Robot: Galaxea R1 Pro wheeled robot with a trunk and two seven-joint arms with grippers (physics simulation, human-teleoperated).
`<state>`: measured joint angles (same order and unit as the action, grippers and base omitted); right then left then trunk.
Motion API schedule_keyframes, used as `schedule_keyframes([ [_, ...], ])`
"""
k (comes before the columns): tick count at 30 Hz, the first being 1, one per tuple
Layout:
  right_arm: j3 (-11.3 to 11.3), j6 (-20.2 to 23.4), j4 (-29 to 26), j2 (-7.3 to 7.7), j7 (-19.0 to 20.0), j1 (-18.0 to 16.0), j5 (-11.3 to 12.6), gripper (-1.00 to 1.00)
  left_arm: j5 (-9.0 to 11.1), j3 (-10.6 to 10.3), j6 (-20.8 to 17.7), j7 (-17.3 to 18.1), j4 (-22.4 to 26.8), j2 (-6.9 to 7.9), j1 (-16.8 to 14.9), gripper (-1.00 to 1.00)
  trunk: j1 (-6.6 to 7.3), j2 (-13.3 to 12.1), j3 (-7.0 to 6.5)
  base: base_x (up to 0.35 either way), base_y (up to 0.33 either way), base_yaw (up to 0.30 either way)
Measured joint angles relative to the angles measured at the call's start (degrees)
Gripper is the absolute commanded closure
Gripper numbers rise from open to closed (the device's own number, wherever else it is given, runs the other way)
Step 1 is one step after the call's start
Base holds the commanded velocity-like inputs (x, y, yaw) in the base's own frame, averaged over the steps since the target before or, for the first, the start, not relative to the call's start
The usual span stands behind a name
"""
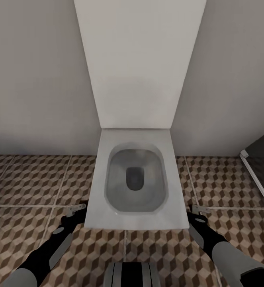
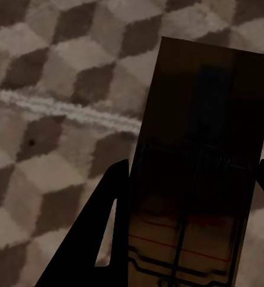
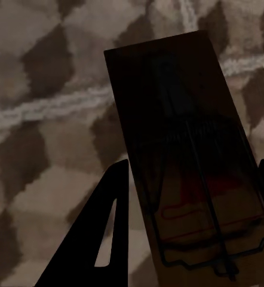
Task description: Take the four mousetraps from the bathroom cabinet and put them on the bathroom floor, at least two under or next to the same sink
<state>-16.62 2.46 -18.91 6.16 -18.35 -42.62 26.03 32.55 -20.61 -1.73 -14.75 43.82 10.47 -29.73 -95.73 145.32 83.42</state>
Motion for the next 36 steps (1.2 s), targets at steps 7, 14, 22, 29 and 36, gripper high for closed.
schedule_keyframes([
  [7, 0.0, -0.1, 0.0, -0.05, 0.0, 0.0, 0.0, 1.0, 0.0, -0.1, 0.0, 0.0, -0.1, 0.0, 0.0, 1.0, 0.02, 0.0, 0.0, 0.223, 0.0, 0.0],
  [14, -0.1, -0.1, 0.0, -0.06, 0.0, 0.0, 0.0, 1.0, 0.0, 0.0, 0.0, 0.0, -0.1, 0.0, 0.0, 1.0, 0.0, 0.0, 0.0, 0.067, 0.0, 0.0],
  [22, -0.1, -0.2, 0.0, -0.06, 0.0, 0.0, 0.0, 1.0, 0.0, 0.1, 0.1, 0.0, -0.1, -0.02, 0.0, 1.0, 0.0, 0.0, 0.0, 0.007, 0.0, 0.0],
  [29, -0.1, -0.2, 0.0, -0.06, 0.0, 0.0, -0.1, 1.0, 0.0, 0.0, 0.1, 0.0, -0.1, -0.02, 0.0, 1.0, 0.0, 0.0, 0.0, 0.0, 0.0, 0.0],
  [36, -0.1, -0.2, 0.0, -0.06, 0.0, 0.0, -0.1, 1.0, 0.0, 0.0, 0.1, 0.0, -0.2, -0.02, 0.0, 1.0, 0.01, 0.0, 0.0, 0.125, 0.0, 0.0],
])
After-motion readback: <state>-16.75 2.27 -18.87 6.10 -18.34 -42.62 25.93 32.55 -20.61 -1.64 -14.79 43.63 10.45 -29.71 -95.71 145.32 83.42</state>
